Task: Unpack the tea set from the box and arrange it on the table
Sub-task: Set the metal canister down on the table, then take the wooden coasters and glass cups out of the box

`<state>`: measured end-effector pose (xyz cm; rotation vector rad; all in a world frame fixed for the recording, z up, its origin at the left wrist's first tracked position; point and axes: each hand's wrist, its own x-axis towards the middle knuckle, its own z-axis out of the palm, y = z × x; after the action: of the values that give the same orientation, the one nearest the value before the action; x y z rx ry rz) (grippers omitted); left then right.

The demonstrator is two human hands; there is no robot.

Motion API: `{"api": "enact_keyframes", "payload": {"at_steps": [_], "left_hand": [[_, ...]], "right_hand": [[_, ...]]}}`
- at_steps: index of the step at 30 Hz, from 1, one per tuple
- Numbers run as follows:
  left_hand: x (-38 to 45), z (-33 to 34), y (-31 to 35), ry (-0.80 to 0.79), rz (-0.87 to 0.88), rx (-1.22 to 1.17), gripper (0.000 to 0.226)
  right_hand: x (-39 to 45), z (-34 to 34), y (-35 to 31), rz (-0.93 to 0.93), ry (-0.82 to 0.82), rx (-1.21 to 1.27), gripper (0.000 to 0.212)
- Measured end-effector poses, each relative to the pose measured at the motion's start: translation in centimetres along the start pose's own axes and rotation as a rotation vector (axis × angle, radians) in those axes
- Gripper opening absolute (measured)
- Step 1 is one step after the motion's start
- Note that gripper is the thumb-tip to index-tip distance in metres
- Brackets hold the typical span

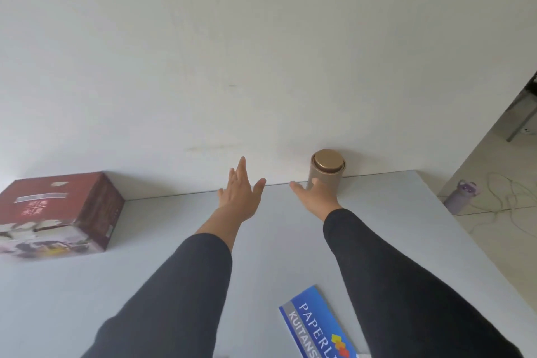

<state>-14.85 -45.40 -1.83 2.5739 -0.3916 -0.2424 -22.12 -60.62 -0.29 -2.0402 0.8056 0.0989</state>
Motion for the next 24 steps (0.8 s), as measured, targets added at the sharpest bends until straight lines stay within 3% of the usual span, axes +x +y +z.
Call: {"api": "enact_keyframes", "payload": {"at_steps": [6,11,19,24], "left_hand": [[-5.6,-10.5,-7.9,0.066,0.045,0.004,0.069],[-8.7,-18.4,-14.9,0.154,-0.076,0.019,0.067],[-10.5,-23.8,-23.6,0.234,-0.22,-0.039,0.068],[-10.2,-25.6,-29.3,0.255,-0.225,-0.023,0.068]], "right_hand": [[-8.7,8.3,-8.9,-0.121,0.004,0.011,0.072],[-13.6,15.2,-14.2,-0.238,-0.118,-0.037,0.073],[-14.4,20.3,-19.4,-0.29,-0.152,-0.148,0.072],[-14.4,24.8,-22.4,-0.305,-0.157,-0.17,0.068]]}}
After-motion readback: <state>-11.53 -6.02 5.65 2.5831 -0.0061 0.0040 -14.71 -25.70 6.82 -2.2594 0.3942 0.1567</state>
